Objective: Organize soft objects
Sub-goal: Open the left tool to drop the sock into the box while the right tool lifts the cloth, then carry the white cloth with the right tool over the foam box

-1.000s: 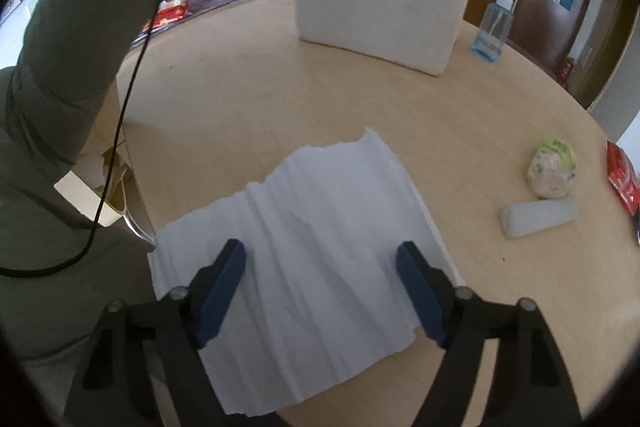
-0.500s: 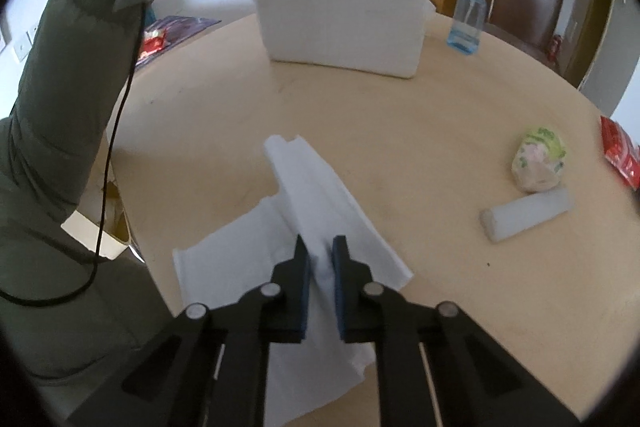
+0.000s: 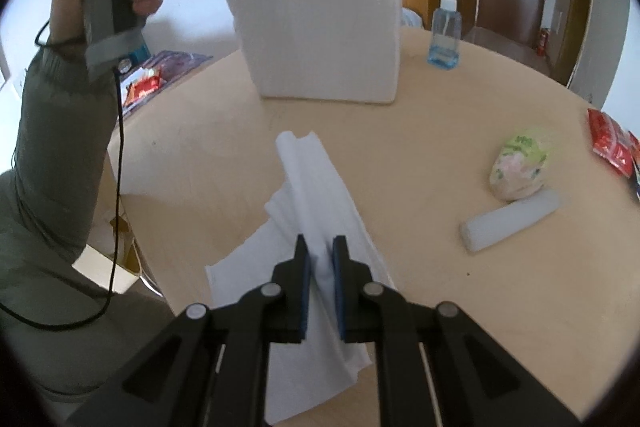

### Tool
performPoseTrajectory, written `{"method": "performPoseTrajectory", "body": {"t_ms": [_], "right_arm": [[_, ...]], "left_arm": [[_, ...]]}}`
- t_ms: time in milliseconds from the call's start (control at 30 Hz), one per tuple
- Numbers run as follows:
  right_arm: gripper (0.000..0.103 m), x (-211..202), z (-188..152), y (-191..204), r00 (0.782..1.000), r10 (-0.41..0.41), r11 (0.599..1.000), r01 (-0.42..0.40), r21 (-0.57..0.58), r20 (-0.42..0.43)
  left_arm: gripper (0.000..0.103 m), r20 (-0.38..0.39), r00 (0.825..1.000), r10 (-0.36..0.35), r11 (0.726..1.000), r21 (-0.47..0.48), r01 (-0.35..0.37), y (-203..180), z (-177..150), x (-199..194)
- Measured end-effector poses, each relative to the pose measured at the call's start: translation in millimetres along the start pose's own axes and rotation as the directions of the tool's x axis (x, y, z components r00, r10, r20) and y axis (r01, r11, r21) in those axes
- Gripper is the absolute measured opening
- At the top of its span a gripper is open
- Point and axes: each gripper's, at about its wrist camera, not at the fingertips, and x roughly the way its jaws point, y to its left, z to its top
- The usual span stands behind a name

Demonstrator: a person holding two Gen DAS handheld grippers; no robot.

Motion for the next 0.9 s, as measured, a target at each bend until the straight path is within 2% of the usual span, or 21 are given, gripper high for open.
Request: {"method": "performPoseTrajectory", "body": {"t_ms": [433,700,900], "right_arm": [[0.013,-32,13,-1,0.994,-0.011,0.999,0.007,0.035,0.111],[0.013,-62,25,0,0.979,-0.016,0.999,0.007,0.041,0.206],[0.013,-82,35,4,0.961,-0.016,0.999,0.002,0.048,0.276]], "left_arm": [[0.103,0.018,0.999,-0.029,0.998,0.048,0.028,-19,0,-42],[0.103,0.032,0.998,-0.057,0.998,0.042,0.056,-19,4,-81],[0.103,0.041,0.998,-0.042,0.998,0.052,0.040,-19,2,-110]]}}
